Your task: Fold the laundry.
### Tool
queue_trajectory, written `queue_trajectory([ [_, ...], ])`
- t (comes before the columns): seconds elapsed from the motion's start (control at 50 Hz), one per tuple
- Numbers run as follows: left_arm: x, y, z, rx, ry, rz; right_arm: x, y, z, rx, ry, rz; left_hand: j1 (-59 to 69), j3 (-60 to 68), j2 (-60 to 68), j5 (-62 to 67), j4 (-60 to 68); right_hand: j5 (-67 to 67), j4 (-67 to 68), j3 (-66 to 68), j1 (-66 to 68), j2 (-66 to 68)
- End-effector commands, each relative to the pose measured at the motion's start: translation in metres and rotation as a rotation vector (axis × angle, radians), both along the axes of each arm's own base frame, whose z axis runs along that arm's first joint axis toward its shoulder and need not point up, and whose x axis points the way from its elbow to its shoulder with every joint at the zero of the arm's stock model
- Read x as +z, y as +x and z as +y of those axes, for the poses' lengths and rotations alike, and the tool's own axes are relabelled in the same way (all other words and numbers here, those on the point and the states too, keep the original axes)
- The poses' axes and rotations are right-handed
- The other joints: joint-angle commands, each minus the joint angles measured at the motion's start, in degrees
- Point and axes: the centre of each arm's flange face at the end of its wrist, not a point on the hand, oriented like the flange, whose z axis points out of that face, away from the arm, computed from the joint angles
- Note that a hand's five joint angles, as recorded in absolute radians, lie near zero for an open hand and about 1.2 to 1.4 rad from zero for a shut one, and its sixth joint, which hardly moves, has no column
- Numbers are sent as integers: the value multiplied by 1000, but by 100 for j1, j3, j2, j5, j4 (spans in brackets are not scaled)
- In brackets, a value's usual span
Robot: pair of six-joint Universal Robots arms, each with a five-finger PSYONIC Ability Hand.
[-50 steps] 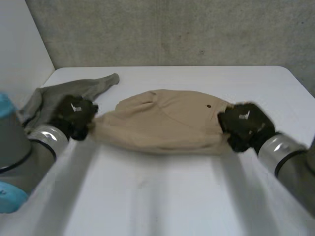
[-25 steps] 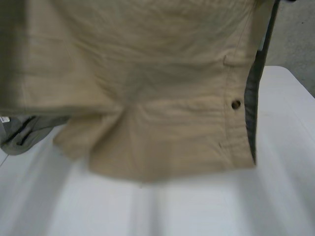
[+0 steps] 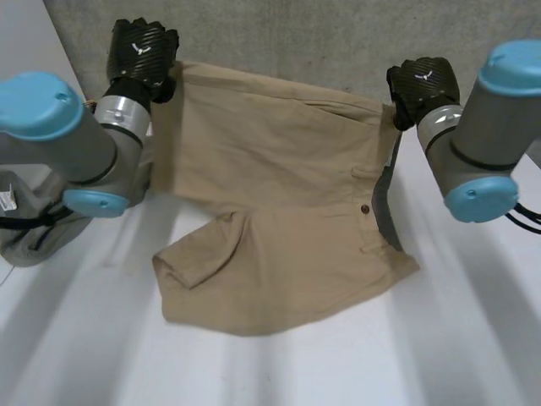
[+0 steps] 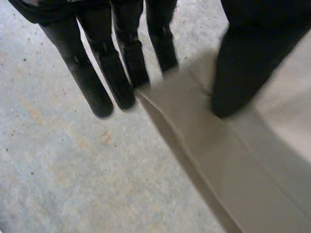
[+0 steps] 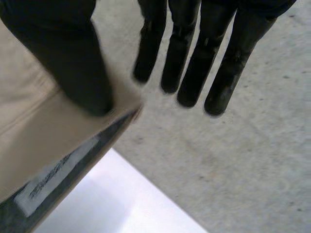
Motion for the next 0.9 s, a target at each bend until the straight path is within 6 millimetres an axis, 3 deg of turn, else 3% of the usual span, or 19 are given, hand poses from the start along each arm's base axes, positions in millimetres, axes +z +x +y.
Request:
queue_trajectory([
  [0.02, -11, -9, 0, -17, -25, 15, -20, 13, 3, -12, 64, 89, -2741, -3320, -3323, -3272, -3334, -3785, -3797, -3754, -2788, -3697],
  [0.1, -12, -6, 11, -17, -9, 9, -10, 13, 17, -5, 120, 119, -2741, -3320, -3323, -3272, -3334, -3785, -3797, -3754, -2788, -3697],
  [0.14, -9, -3, 17, -17, -4, 7, 4, 7, 25, -8, 128, 124, -2741, -3320, -3323, -3272, -3334, -3785, -3797, -3754, -2788, -3697],
  [0.22, -15, 0, 44, -33, 56, -24, 12, -1, 49, 11, 183, 163, -2741, -3320, -3323, -3272, -3334, -3785, -3797, -3754, -2788, -3697],
  [0.26, -22, 1, 66, -50, 113, -51, 12, -5, 58, 24, 203, 184, -2741, -3320, -3323, -3272, -3334, -3785, -3797, -3754, -2788, -3697],
  [0.32, -32, 2, 107, -87, 224, -102, -1, -13, 82, 111, 258, 294, -2741, -3320, -3323, -3272, -3334, -3785, -3797, -3754, -2788, -3697],
  [0.38, -48, 7, 152, -121, 363, -164, -25, -25, 99, 196, 318, 404, -2419, -2997, -3000, -2949, -3011, -3785, -3797, -3754, -2788, -3697],
  [0.42, -57, 10, 170, -133, 427, -198, -45, -34, 113, 256, 372, 474, -2267, -2845, -2848, -2797, -2859, -3785, -3797, -3754, -2788, -3697],
  [0.44, -68, 14, 191, -147, 510, -240, -50, -36, 116, 276, 381, 490, -1616, -2195, -2198, -2147, -2209, -3785, -3797, -3754, -2788, -3697],
  [0.5, -87, 18, 227, -184, 661, -326, -68, -44, 127, 324, 415, 532, -739, -1317, -1320, -1269, -1331, -3073, -3084, -3042, -2076, -2985],
  [0.56, -99, 25, 246, -185, 789, -383, -80, -52, 128, 342, 421, 541, 419, -159, -162, -111, -173, -2751, -2762, -2720, -1754, -2663],
  [0.66, -104, 33, 248, -154, 910, -335, -96, -55, 119, 375, 378, 515, 1772, 1193, 1190, 1241, 1179, -2433, -2445, -2402, -1436, -2346],
  [0.8, -121, 39, 236, -104, 998, -291, -118, -56, 111, 393, 388, 500, 394, -184, -187, -136, -198, -1675, -1686, -1644, -678, -1587],
  [0.9, -125, 39, 230, -84, 992, -287, -126, -56, 106, 388, 383, 498, -95, -673, -676, -625, -687, -315, -326, -284, 682, -227],
])
